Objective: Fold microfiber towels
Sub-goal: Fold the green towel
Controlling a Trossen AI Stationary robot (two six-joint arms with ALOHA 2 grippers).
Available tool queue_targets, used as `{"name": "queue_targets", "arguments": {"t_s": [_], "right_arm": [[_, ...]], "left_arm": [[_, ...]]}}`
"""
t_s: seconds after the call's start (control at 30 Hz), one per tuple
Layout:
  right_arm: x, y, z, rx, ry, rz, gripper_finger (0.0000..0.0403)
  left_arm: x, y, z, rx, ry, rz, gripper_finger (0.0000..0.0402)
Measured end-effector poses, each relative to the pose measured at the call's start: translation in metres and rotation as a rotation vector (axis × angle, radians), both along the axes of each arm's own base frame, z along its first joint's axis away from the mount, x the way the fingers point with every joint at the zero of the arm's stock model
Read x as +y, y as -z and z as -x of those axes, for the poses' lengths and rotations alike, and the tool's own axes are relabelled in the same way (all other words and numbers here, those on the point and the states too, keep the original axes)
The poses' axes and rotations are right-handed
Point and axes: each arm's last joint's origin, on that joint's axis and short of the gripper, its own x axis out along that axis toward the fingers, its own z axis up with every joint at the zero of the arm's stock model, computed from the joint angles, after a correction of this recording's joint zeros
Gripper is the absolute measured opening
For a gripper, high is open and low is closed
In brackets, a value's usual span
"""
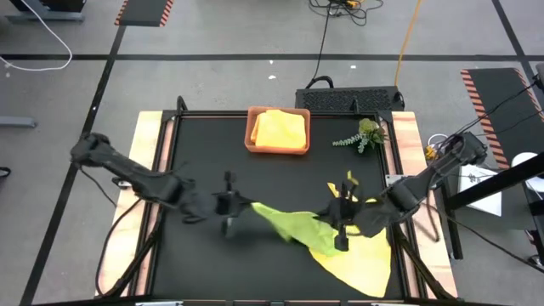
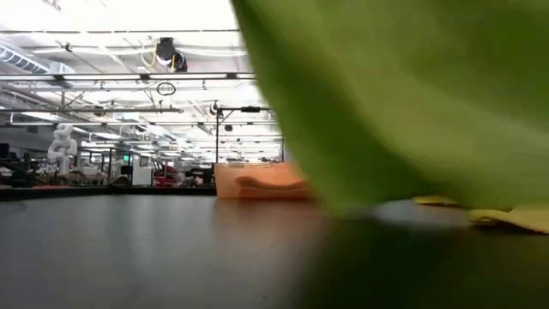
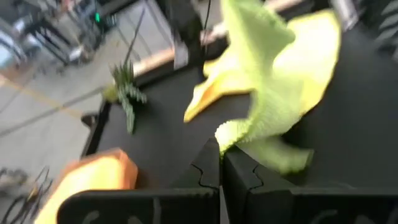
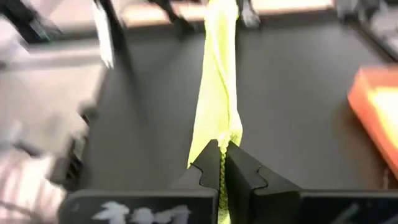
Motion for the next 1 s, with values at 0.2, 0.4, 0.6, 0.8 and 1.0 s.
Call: {"name": "queue_targets", "arguments": {"t_s": [0.2, 0.4, 0.6, 0.8, 1.0], "right_arm": [[0.0, -0.023, 0.0, -0.172, -0.055, -0.011, 0.0], [0.0, -0.018, -0.006, -0.151, -0.051, -0.031, 0.0], [-0.001, 0.005, -0.024, -0.046, -0.072, -0.132, 0.0], [0.007, 0.012, -0.039, -0.034, -0.203, -0.247, 0.0], [0.014, -0.003, -0.039, -0.143, -0.319, -0.338, 0.0]], "left_arm": [[-0.021, -0.038, 0.048, -0.141, 0.125, 0.068, 0.0002], [-0.035, -0.05, 0.081, -0.172, 0.192, 0.154, 0.0002], [-0.041, -0.041, 0.09, -0.088, 0.154, 0.274, 0.0003], [-0.052, -0.035, 0.09, -0.046, 0.186, 0.332, 0.0004], [-0.067, -0.042, 0.101, -0.089, 0.299, 0.359, 0.0002]]}}
